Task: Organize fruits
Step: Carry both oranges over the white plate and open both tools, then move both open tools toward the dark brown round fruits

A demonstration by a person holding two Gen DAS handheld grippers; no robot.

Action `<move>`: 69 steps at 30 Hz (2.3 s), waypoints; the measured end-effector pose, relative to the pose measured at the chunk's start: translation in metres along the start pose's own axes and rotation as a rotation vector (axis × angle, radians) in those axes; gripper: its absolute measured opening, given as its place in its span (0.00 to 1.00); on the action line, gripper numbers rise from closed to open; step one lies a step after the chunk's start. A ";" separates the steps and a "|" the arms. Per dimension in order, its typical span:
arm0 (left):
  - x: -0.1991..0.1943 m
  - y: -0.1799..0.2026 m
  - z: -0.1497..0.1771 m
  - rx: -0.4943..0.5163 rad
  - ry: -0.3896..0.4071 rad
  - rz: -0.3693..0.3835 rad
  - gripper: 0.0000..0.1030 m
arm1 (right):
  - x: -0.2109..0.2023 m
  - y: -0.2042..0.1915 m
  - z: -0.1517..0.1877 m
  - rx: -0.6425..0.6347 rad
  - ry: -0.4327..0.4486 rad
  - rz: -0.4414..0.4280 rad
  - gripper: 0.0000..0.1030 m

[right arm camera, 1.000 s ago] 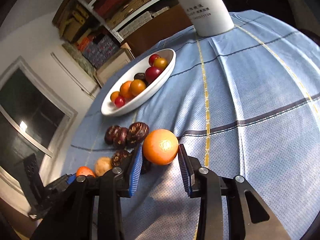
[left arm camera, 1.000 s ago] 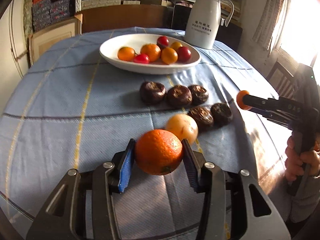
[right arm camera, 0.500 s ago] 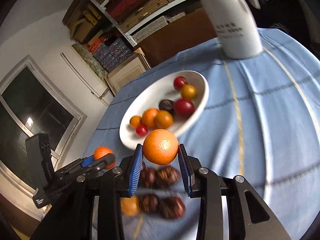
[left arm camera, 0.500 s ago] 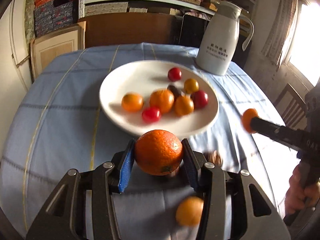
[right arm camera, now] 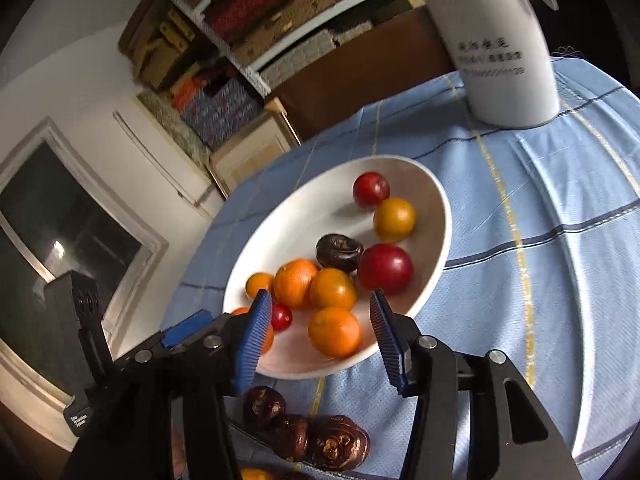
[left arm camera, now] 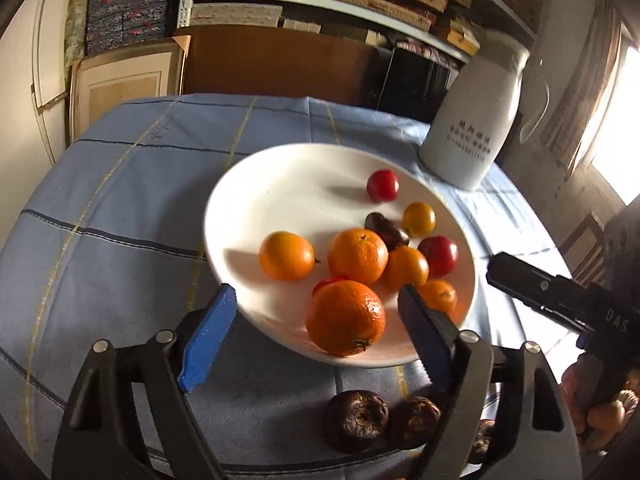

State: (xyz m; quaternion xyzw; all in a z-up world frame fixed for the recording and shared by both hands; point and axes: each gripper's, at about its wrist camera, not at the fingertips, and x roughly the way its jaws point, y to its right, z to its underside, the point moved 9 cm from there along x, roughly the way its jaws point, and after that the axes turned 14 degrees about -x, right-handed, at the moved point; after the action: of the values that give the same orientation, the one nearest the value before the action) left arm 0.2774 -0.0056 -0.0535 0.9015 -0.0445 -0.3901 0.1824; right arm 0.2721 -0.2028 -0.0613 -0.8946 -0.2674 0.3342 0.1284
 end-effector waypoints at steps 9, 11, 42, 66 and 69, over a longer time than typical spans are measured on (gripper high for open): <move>-0.024 -0.021 0.024 -0.008 0.038 -0.083 0.94 | -0.019 0.011 0.029 0.002 -0.004 0.056 0.61; -0.032 -0.025 0.031 -0.012 0.045 -0.095 0.95 | -0.024 0.011 0.037 0.006 -0.014 0.056 0.66; -0.013 -0.051 0.069 0.184 0.008 -0.397 0.96 | -0.043 0.013 0.056 0.041 -0.021 0.059 0.75; 0.006 -0.037 0.063 0.167 -0.052 -0.274 0.96 | -0.001 -0.033 0.104 -0.450 -0.246 0.272 0.54; 0.010 -0.033 0.064 0.169 -0.062 -0.259 0.96 | 0.005 -0.030 0.102 -0.430 -0.253 0.264 0.51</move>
State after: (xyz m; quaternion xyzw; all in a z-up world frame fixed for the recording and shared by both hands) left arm 0.2361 0.0045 -0.1125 0.8994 0.0338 -0.4327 0.0528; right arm 0.1954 -0.1698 -0.1270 -0.8795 -0.2273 0.3928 -0.1433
